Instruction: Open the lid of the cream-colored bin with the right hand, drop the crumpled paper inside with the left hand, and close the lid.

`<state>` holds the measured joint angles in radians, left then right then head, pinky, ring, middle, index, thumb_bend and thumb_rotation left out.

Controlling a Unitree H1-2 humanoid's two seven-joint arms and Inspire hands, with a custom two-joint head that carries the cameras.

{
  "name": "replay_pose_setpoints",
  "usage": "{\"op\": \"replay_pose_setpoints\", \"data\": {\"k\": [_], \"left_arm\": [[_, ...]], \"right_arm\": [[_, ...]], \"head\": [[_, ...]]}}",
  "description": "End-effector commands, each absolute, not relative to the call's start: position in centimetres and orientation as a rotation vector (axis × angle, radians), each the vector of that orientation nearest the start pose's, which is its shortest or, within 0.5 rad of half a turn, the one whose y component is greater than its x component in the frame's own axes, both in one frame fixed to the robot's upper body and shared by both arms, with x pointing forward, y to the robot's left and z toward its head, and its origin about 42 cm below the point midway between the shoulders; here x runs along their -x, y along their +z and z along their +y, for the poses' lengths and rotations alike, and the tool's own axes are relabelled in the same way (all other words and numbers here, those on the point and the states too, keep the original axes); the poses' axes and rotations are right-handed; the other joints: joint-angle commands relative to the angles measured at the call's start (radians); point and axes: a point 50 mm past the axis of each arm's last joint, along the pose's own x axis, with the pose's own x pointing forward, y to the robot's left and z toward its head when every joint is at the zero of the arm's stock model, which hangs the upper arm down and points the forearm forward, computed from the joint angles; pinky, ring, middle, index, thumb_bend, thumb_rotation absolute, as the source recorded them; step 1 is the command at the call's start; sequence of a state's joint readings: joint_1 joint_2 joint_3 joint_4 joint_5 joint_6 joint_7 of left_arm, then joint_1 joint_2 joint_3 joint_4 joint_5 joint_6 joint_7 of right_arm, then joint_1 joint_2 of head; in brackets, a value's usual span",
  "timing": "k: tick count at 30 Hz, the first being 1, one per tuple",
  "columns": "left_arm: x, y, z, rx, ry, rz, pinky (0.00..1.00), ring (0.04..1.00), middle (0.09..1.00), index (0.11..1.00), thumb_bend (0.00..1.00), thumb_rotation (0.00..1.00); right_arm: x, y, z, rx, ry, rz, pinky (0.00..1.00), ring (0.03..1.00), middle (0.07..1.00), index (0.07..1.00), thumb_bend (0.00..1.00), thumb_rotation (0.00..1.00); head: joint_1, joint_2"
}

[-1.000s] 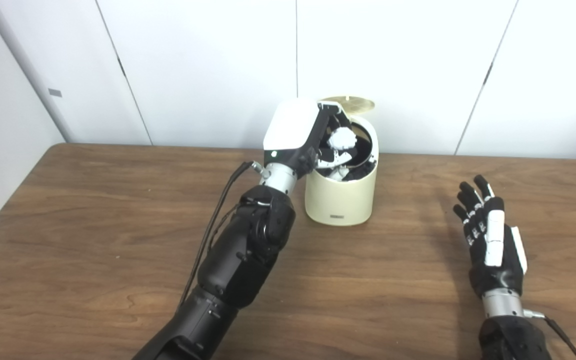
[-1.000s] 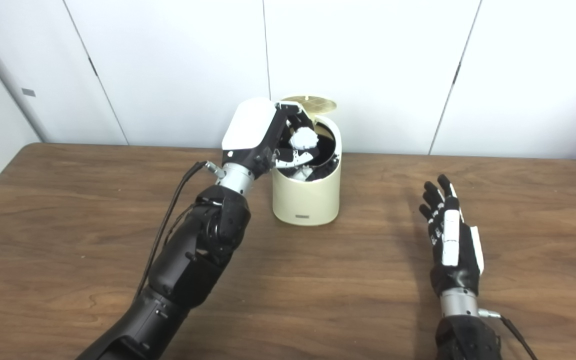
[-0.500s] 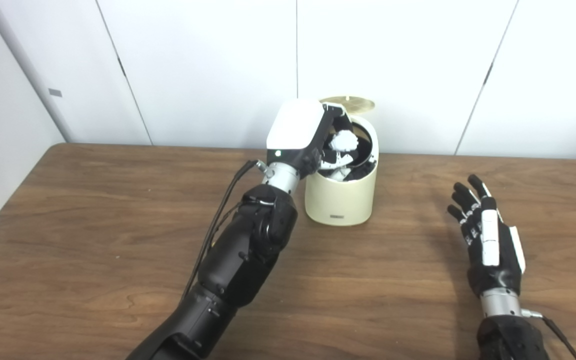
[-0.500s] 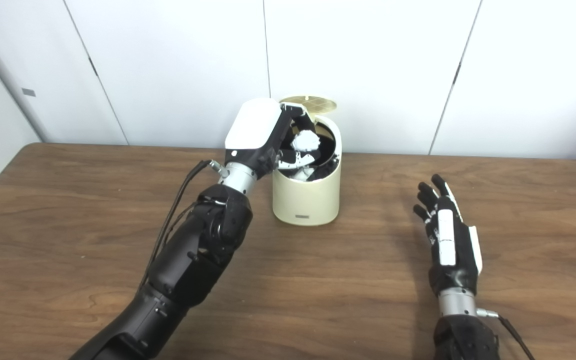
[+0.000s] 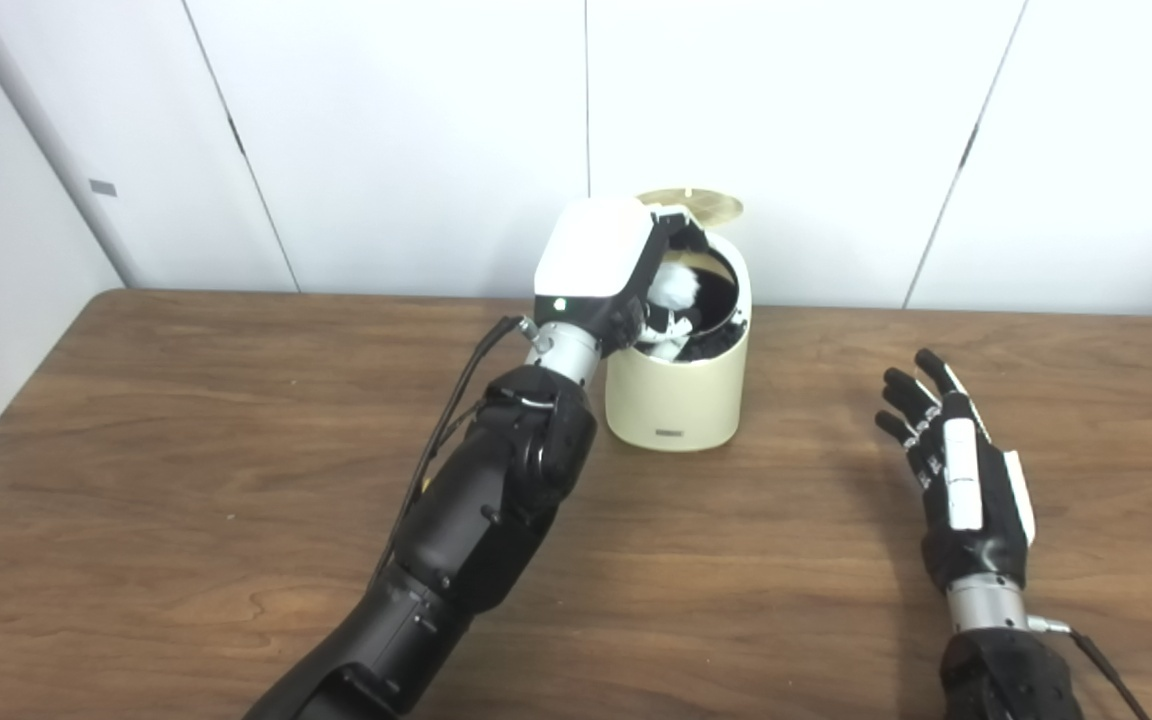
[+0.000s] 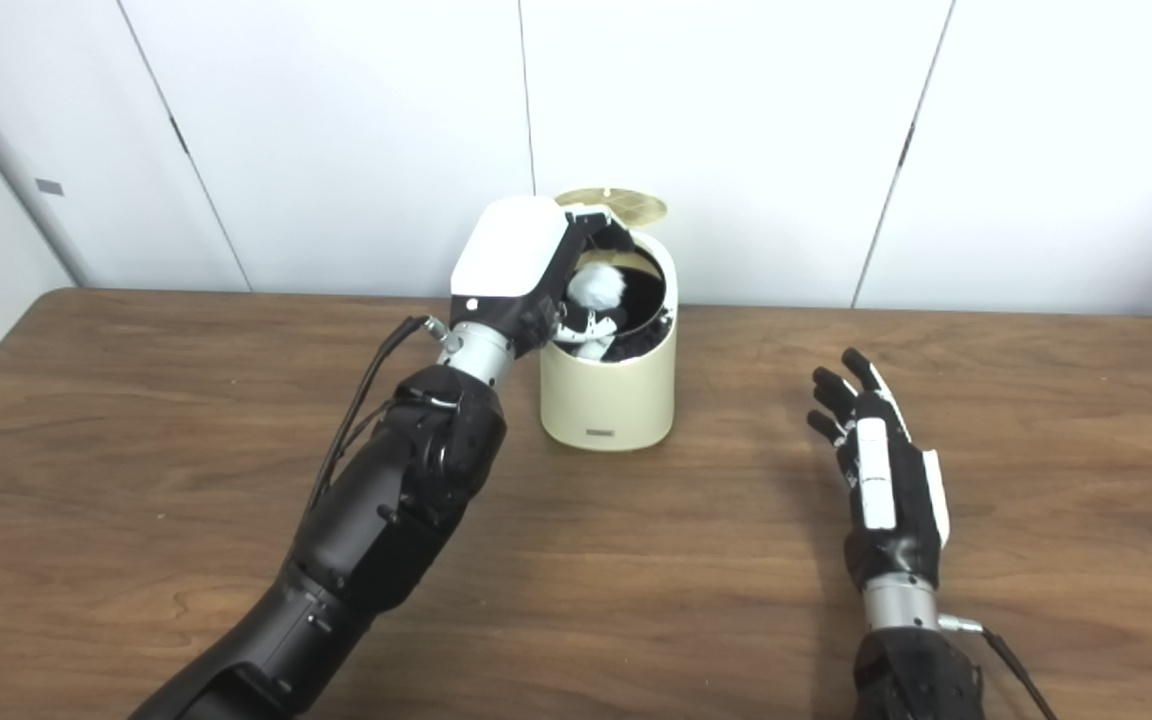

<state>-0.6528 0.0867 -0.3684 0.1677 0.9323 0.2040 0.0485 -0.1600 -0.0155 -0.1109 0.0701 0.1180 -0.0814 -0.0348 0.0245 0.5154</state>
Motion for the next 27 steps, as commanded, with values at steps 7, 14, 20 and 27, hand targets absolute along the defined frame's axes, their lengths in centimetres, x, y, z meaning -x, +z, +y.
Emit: {"op": "replay_pose_setpoints", "data": {"k": [7, 14, 20, 27], "left_arm": [[-44.19, 28.36, 9.40, -1.155, -0.069, -0.533, 0.59, 0.690, 0.709, 0.664, 0.97, 0.00], [-44.16, 28.38, 9.38, -1.133, -0.074, -0.516, 0.59, 0.682, 0.690, 0.650, 0.93, 0.00], [-43.91, 28.39, 9.25, -1.022, -0.048, -0.542, 0.36, 0.483, 0.571, 0.472, 0.50, 0.01], [-43.64, 28.30, 9.41, -0.968, -0.015, -0.571, 0.32, 0.439, 0.546, 0.492, 0.47, 0.00]], "right_arm": [[-33.06, 12.36, -23.10, -0.095, -0.090, -0.167, 0.81, 0.848, 0.799, 0.860, 0.53, 0.88], [-33.15, 12.36, -23.19, -0.105, -0.091, -0.167, 0.83, 0.859, 0.804, 0.879, 0.52, 0.90], [-33.19, 12.25, -23.29, -0.102, -0.093, -0.165, 0.83, 0.859, 0.803, 0.888, 0.52, 0.91], [-33.23, 12.25, -23.33, -0.113, -0.091, -0.163, 0.84, 0.858, 0.801, 0.883, 0.54, 0.91]], "head": [[0.001, 0.001], [0.001, 0.001], [0.001, 0.002], [0.003, 0.001]]}}
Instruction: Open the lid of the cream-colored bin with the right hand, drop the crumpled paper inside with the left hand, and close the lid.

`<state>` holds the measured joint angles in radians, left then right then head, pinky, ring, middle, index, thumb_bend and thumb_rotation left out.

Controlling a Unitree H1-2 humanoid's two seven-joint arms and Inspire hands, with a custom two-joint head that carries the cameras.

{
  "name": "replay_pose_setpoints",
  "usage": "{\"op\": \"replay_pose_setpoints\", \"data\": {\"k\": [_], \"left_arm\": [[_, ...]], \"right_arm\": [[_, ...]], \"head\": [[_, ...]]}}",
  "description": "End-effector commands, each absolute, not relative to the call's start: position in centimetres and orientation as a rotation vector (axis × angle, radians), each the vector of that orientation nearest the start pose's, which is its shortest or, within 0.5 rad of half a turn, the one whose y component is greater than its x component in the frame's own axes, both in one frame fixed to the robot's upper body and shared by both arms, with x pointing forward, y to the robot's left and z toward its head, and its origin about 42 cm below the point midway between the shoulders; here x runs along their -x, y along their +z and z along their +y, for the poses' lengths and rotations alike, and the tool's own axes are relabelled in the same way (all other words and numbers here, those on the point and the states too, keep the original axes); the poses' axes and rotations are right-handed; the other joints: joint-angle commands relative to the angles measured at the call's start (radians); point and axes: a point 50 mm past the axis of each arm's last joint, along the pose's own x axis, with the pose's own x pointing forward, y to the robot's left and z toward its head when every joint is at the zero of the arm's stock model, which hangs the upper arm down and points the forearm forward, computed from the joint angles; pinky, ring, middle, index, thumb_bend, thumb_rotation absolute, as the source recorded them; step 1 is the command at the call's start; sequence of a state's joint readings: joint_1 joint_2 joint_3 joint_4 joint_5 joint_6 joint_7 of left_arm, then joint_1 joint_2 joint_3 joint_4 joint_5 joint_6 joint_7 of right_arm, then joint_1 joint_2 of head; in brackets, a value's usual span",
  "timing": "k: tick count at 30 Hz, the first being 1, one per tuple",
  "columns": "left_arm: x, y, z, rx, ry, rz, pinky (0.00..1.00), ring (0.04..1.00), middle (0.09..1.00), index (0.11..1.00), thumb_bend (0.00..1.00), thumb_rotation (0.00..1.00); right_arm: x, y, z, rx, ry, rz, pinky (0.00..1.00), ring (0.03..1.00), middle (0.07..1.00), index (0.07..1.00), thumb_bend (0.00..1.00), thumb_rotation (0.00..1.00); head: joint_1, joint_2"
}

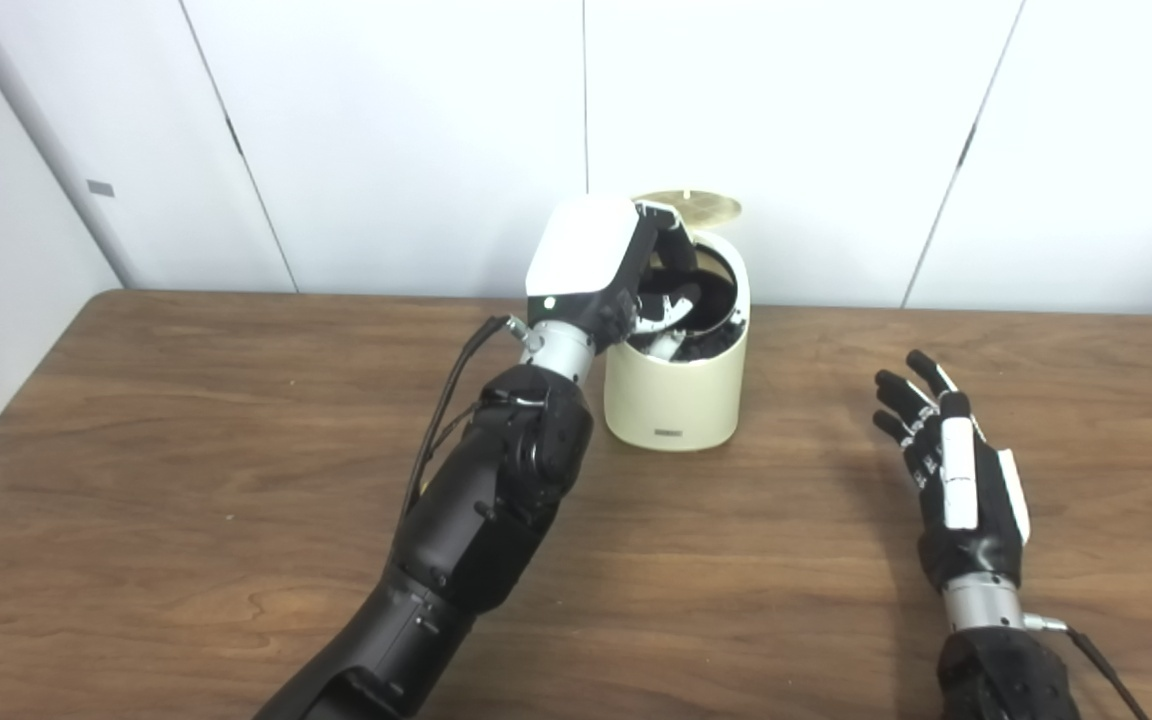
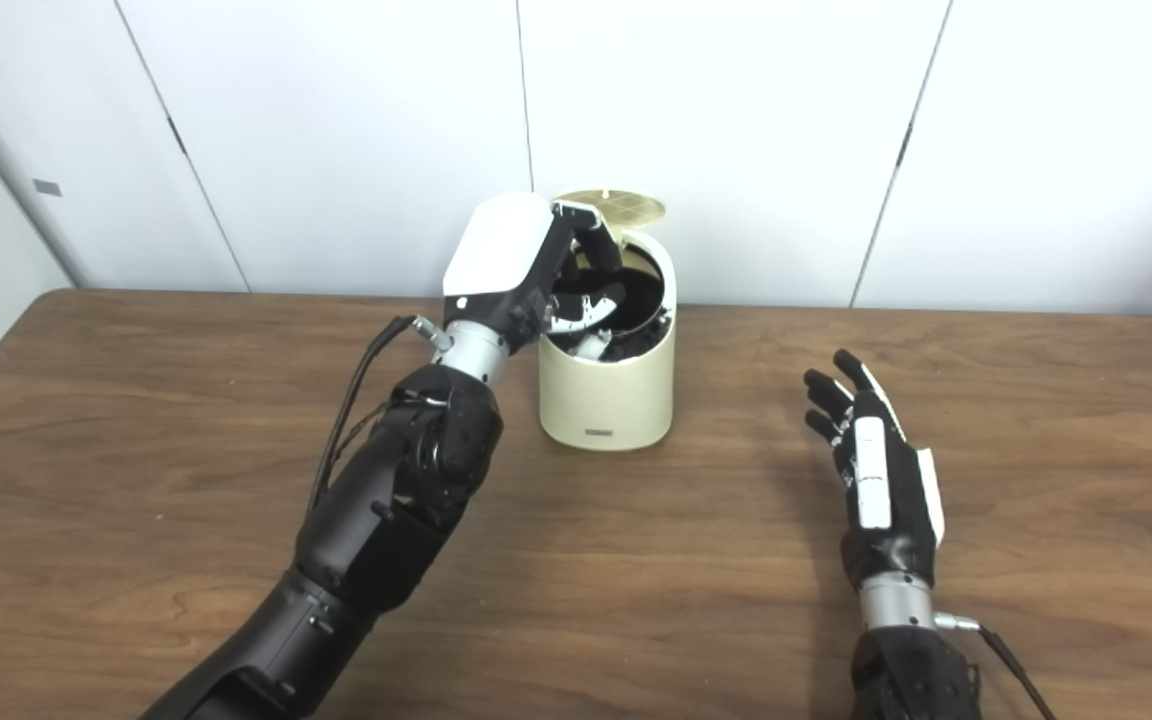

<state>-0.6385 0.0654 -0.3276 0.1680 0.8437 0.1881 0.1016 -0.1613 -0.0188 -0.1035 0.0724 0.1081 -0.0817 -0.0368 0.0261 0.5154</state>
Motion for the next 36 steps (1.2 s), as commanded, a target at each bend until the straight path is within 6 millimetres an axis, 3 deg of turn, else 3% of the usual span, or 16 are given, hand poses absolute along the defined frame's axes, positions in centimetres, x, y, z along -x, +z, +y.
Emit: {"op": "replay_pose_setpoints", "data": {"k": [1, 14, 30, 32, 36], "left_arm": [[-43.6, 28.4, 9.4, -0.968, -0.010, -0.586, 0.31, 0.435, 0.542, 0.496, 0.47, 0.00], [-42.1, 28.8, 10.4, -0.958, -0.003, -0.687, 0.29, 0.408, 0.505, 0.516, 0.47, 0.00], [-39.4, 27.4, 15.3, -0.808, 0.047, -0.712, 0.37, 0.429, 0.504, 0.478, 0.48, 0.00], [-39.1, 27.2, 15.8, -0.793, 0.058, -0.688, 0.36, 0.433, 0.514, 0.476, 0.48, 0.00], [-38.5, 26.6, 17.3, -0.681, 0.108, -0.613, 0.33, 0.426, 0.528, 0.487, 0.47, 0.00]], "right_arm": [[-33.2, 12.3, -23.3, -0.112, -0.090, -0.163, 0.84, 0.860, 0.801, 0.885, 0.54, 0.91], [-33.4, 12.0, -23.5, -0.121, -0.088, -0.164, 0.86, 0.892, 0.832, 0.903, 0.55, 0.92], [-33.4, 12.0, -23.5, -0.112, -0.096, -0.165, 0.85, 0.879, 0.829, 0.901, 0.52, 0.92], [-33.4, 12.0, -23.6, -0.112, -0.093, -0.161, 0.85, 0.879, 0.833, 0.901, 0.55, 0.84], [-33.2, 12.0, -23.7, -0.110, -0.088, -0.160, 0.85, 0.874, 0.823, 0.901, 0.57, 0.78]], "head": [[0.001, 0.001], [0.003, -0.008], [0.001, -0.013], [-0.001, -0.013], [0.004, -0.010]]}}
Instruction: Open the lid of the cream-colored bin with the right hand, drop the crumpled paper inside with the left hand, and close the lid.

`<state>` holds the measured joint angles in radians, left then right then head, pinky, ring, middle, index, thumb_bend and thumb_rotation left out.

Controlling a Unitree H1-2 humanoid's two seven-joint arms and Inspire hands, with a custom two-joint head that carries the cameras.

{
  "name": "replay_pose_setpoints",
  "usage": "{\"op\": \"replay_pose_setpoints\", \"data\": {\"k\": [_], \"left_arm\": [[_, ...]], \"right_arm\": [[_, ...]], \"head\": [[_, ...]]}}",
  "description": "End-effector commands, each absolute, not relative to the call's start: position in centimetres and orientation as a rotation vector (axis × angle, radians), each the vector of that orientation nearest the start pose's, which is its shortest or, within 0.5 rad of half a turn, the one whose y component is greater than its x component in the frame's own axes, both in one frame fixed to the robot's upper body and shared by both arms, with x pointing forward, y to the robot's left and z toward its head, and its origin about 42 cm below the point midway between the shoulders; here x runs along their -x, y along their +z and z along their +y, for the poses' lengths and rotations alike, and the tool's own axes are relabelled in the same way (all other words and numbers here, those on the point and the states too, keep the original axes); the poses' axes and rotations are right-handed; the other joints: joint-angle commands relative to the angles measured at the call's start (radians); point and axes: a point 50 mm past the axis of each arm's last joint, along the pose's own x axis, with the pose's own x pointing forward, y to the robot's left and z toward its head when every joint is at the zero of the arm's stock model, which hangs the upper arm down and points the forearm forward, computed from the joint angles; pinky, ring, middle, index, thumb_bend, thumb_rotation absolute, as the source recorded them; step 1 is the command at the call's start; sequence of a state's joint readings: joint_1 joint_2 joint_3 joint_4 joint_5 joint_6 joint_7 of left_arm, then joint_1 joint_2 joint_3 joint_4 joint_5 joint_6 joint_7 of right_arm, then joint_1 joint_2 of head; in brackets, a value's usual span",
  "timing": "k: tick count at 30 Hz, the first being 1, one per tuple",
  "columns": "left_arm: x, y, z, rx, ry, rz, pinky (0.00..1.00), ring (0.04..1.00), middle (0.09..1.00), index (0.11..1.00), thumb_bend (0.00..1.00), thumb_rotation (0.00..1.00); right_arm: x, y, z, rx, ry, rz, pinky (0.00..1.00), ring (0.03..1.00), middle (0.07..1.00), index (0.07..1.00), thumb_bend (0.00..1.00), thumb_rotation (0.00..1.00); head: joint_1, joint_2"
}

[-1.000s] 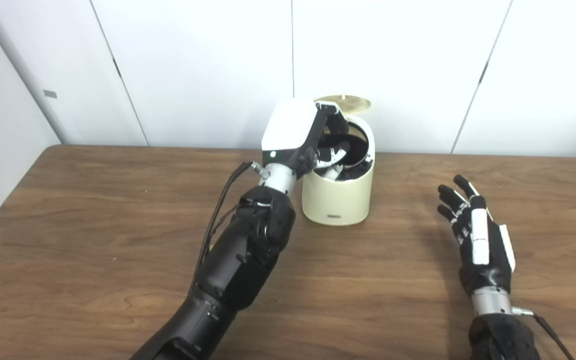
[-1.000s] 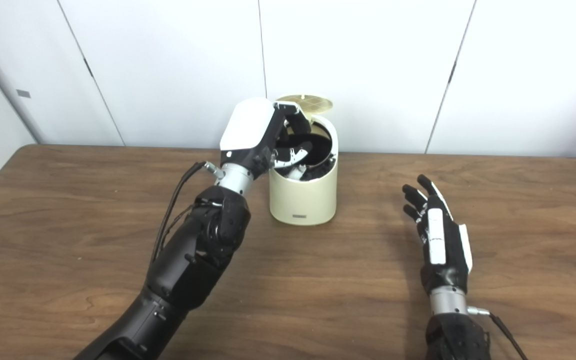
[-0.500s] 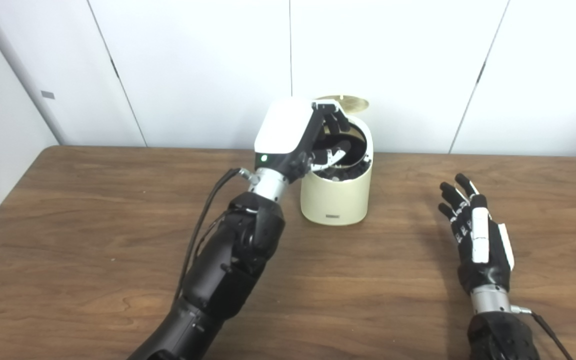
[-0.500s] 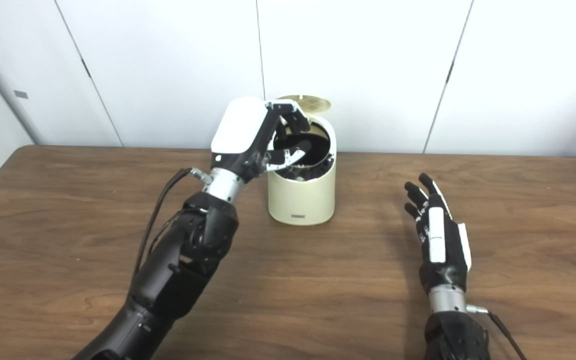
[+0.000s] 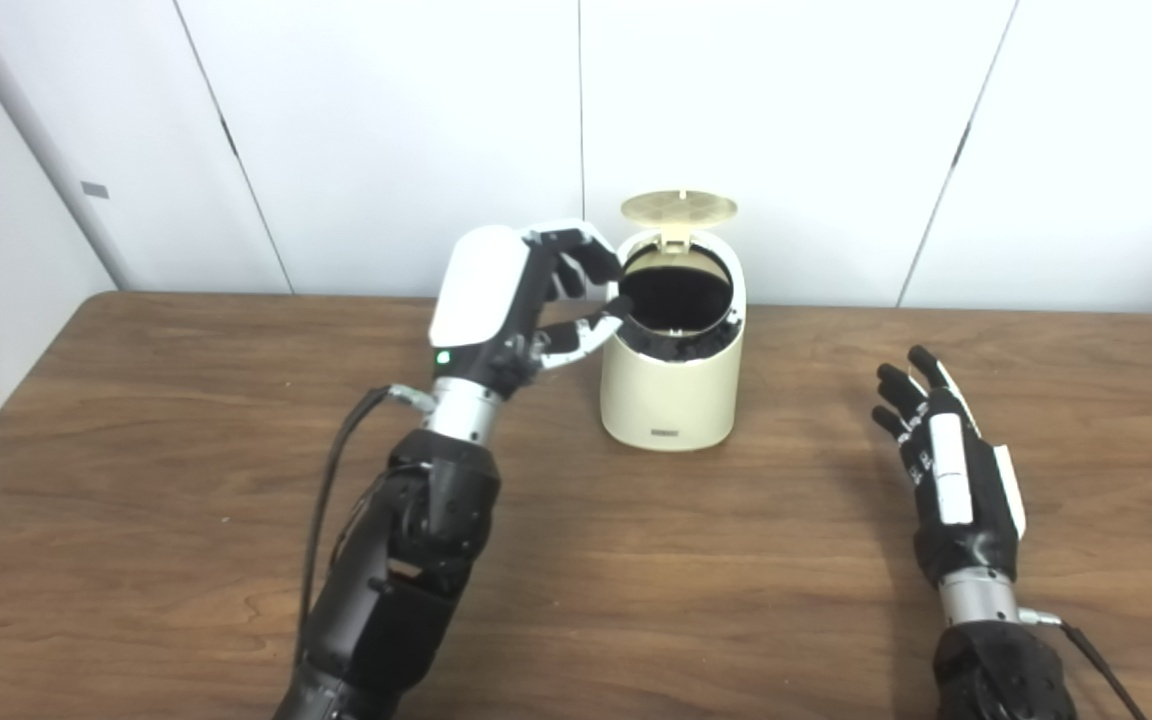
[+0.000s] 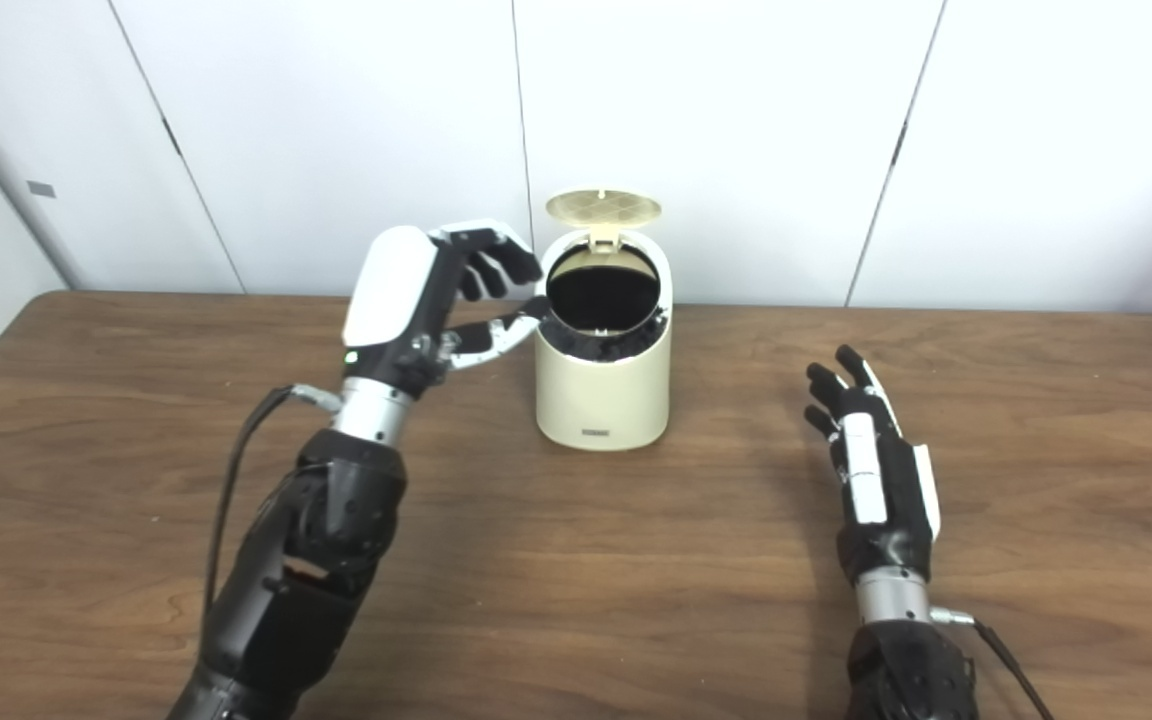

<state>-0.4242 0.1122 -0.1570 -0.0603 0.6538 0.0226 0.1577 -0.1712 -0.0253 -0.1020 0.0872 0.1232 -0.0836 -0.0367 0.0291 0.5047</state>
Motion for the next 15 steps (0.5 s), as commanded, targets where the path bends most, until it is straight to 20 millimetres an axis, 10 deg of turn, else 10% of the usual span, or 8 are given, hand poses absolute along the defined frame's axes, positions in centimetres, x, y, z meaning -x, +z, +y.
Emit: {"op": "replay_pose_setpoints", "data": {"k": [1, 15], "left_arm": [[-38.3, 26.4, 17.8, -0.644, 0.128, -0.601, 0.30, 0.423, 0.538, 0.490, 0.47, 0.00], [-36.8, 21.7, 21.4, -0.330, 0.168, -0.350, 0.46, 0.525, 0.489, 0.514, 0.51, 0.00]], "right_arm": [[-33.2, 12.1, -23.7, -0.110, -0.089, -0.160, 0.84, 0.872, 0.822, 0.898, 0.57, 0.77], [-33.2, 12.1, -24.6, -0.098, -0.077, -0.169, 0.84, 0.889, 0.838, 0.901, 0.57, 0.80]], "head": [[0.001, 0.001], [-0.002, 0.012]]}}
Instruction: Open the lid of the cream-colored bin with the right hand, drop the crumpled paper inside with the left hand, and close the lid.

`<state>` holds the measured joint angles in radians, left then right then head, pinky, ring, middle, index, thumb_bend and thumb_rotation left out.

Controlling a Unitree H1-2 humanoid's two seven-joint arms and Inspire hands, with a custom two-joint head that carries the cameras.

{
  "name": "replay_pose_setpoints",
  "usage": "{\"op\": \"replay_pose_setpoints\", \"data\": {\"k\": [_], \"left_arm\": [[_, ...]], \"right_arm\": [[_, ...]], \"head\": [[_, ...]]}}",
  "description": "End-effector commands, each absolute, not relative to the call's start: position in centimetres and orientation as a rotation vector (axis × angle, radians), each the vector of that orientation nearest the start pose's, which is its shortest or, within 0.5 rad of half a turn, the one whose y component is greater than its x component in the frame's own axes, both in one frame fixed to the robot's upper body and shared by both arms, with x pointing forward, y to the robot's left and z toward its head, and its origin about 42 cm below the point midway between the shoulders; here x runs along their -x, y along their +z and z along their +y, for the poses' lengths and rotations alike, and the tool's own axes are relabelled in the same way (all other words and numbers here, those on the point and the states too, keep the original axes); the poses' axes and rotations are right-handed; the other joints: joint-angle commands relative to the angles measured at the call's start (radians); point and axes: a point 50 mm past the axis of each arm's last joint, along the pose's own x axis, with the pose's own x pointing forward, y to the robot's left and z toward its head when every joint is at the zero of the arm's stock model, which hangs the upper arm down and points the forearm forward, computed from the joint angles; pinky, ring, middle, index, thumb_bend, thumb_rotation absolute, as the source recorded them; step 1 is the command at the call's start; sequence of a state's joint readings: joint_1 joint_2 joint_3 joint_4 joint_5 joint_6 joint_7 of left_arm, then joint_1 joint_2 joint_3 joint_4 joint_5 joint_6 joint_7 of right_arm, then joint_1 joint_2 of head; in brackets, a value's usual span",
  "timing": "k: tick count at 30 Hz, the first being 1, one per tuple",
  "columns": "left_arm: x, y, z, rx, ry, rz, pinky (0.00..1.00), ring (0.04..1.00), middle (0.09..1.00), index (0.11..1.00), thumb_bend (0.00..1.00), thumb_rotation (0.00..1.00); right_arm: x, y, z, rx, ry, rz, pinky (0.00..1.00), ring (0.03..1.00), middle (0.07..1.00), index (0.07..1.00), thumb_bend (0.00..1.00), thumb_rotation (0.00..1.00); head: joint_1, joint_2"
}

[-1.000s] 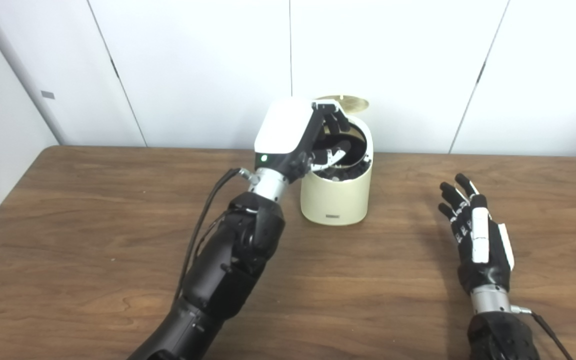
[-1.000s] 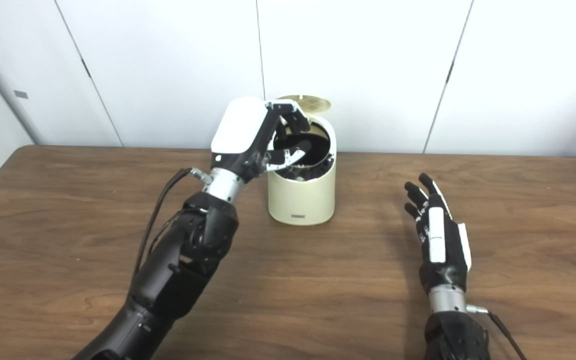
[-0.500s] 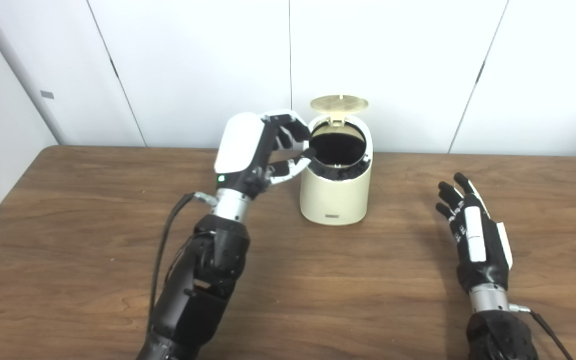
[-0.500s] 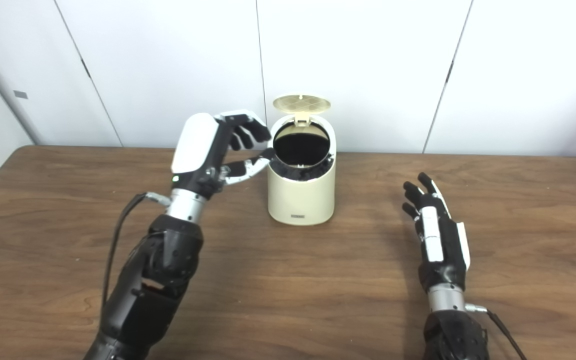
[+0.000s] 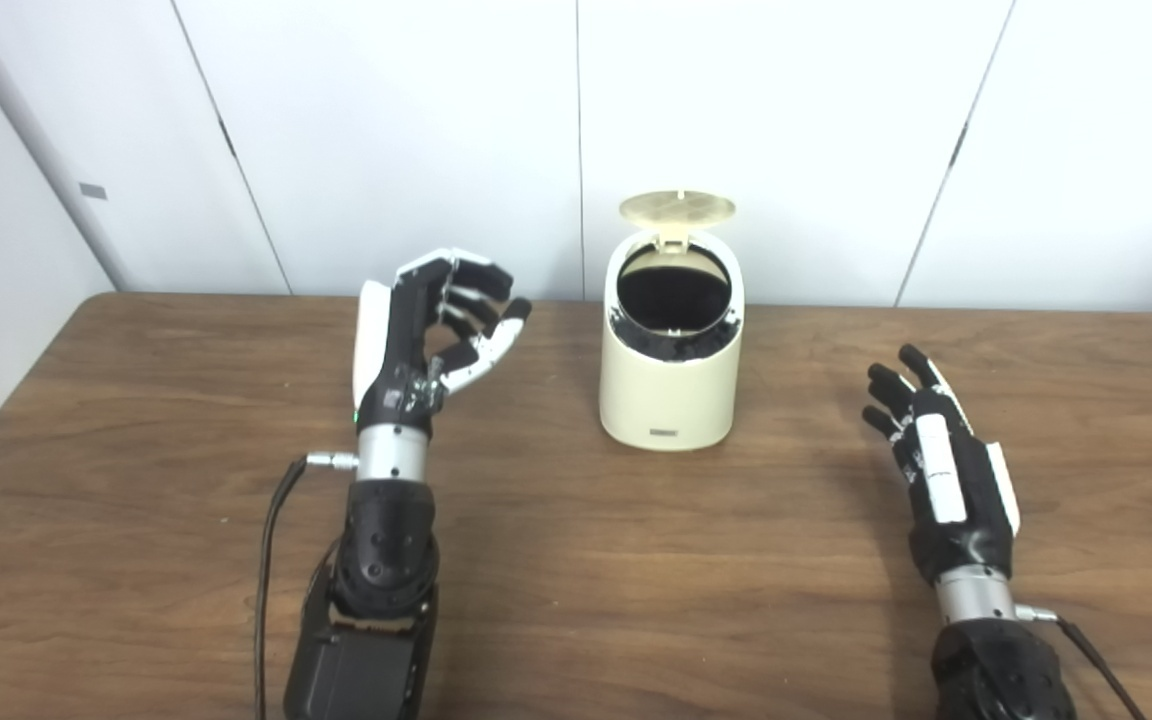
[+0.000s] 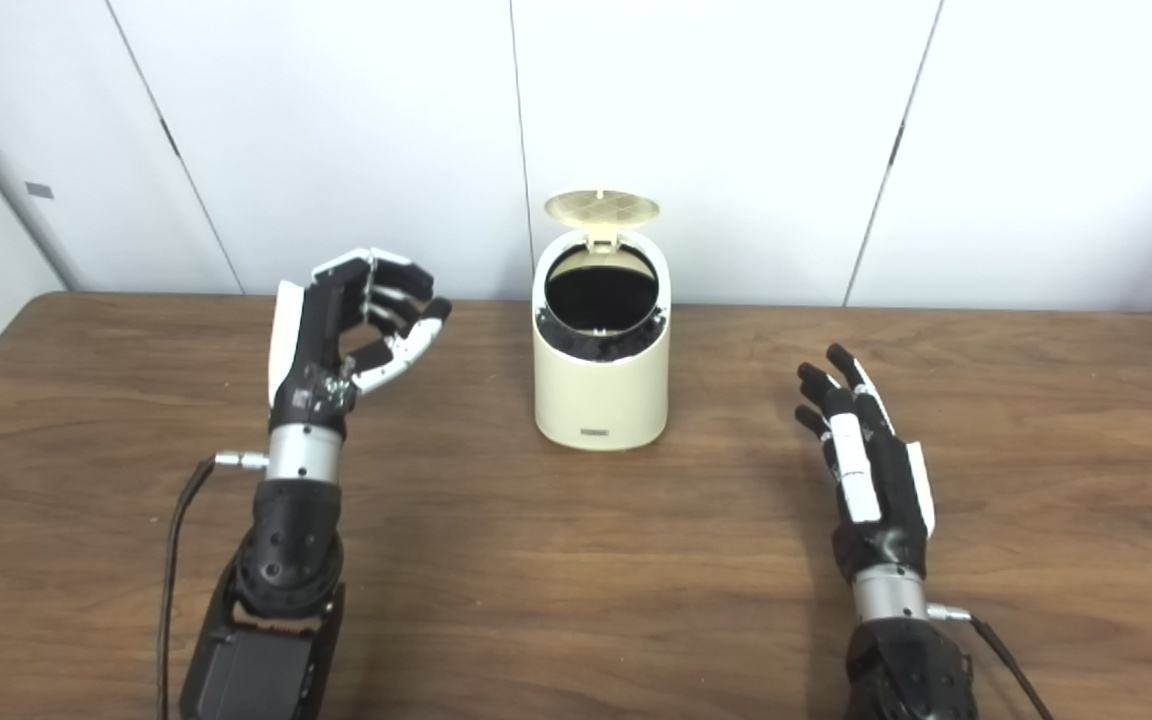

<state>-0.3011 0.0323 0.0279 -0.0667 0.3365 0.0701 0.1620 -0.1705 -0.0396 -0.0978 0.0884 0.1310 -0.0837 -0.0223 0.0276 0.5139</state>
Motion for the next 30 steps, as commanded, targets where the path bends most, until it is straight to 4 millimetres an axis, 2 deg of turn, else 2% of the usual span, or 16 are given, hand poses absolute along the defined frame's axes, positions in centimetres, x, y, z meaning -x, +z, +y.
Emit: {"op": "replay_pose_setpoints", "data": {"k": [1, 2, 4, 6, 7, 10, 13, 15, 20, 24, 30], "left_arm": [[-36.6, 21.5, 21.5, -0.329, 0.152, -0.335, 0.49, 0.559, 0.578, 0.504, 0.50, 0.05], [-36.4, 21.1, 21.7, -0.321, 0.131, -0.313, 0.50, 0.571, 0.609, 0.501, 0.50, 0.06], [-35.9, 20.4, 22.0, -0.301, 0.078, -0.264, 0.59, 0.651, 0.697, 0.709, 0.53, 0.37], [-35.5, 19.7, 22.2, -0.240, -0.002, -0.215, 0.73, 0.775, 0.803, 0.829, 0.51, 0.59], [-35.2, 19.4, 22.3, -0.219, -0.033, -0.198, 0.83, 0.859, 0.884, 0.903, 0.50, 0.71], [-34.8, 18.2, 22.3, -0.205, -0.068, -0.172, 0.94, 0.954, 0.975, 0.985, 0.52, 0.89], [-34.5, 16.9, 22.2, -0.169, -0.067, -0.167, 0.99, 0.996, 0.998, 0.999, 0.54, 0.94], [-34.3, 16.1, 22.2, -0.137, -0.061, -0.165, 1.00, 0.999, 1.000, 1.000, 0.57, 0.93], [-33.6, 14.5, 22.2, -0.077, -0.062, -0.156, 1.00, 1.000, 1.000, 1.000, 0.54, 0.99], [-33.2, 13.6, 22.4, -0.044, -0.050, -0.144, 1.00, 1.000, 1.000, 1.000, 0.56, 1.00], [-32.8, 12.7, 22.4, -0.027, -0.040, -0.141, 1.00, 1.000, 1.000, 1.000, 0.56, 1.00]], "right_arm": [[-33.2, 12.2, -24.7, -0.101, -0.077, -0.171, 0.84, 0.887, 0.839, 0.901, 0.56, 0.81], [-33.2, 12.2, -24.8, -0.105, -0.078, -0.173, 0.85, 0.887, 0.839, 0.901, 0.56, 0.81], [-33.2, 12.2, -25.0, -0.115, -0.078, -0.177, 0.86, 0.894, 0.847, 0.907, 0.54, 0.82], [-33.3, 12.4, -25.3, -0.126, -0.076, -0.182, 0.87, 0.894, 0.853, 0.907, 0.53, 0.82], [-33.4, 12.5, -25.5, -0.128, -0.075, -0.183, 0.89, 0.898, 0.858, 0.911, 0.52, 0.83], [-33.7, 13.1, -25.8, -0.114, -0.073, -0.196, 0.92, 0.909, 0.869, 0.916, 0.54, 0.87], [-34.3, 14.0, -26.2, -0.084, -0.060, -0.221, 0.98, 0.948, 0.899, 0.929, 0.53, 0.92], [-34.7, 14.9, -26.6, -0.052, -0.047, -0.247, 1.00, 0.971, 0.922, 0.940, 0.53, 0.95], [-35.9, 16.7, -27.8, 0.050, -0.015, -0.301, 1.00, 1.000, 0.962, 0.960, 0.58, 0.99], [-37.5, 19.4, -28.3, 0.203, 0.029, -0.307, 1.00, 1.000, 0.973, 0.967, 0.63, 1.00], [-39.4, 23.4, -27.8, 0.414, 0.052, -0.337, 0.99, 1.000, 0.986, 0.997, 0.66, 1.00]], "head": [[-0.002, 0.005], [-0.002, 0.005], [0.001, 0.007], [0.003, 0.010], [0.004, 0.011], [0.002, 0.010], [-0.004, 0.013], [-0.007, 0.015], [-0.015, 0.016], [-0.029, 0.012], [-0.045, 0.012]]}}
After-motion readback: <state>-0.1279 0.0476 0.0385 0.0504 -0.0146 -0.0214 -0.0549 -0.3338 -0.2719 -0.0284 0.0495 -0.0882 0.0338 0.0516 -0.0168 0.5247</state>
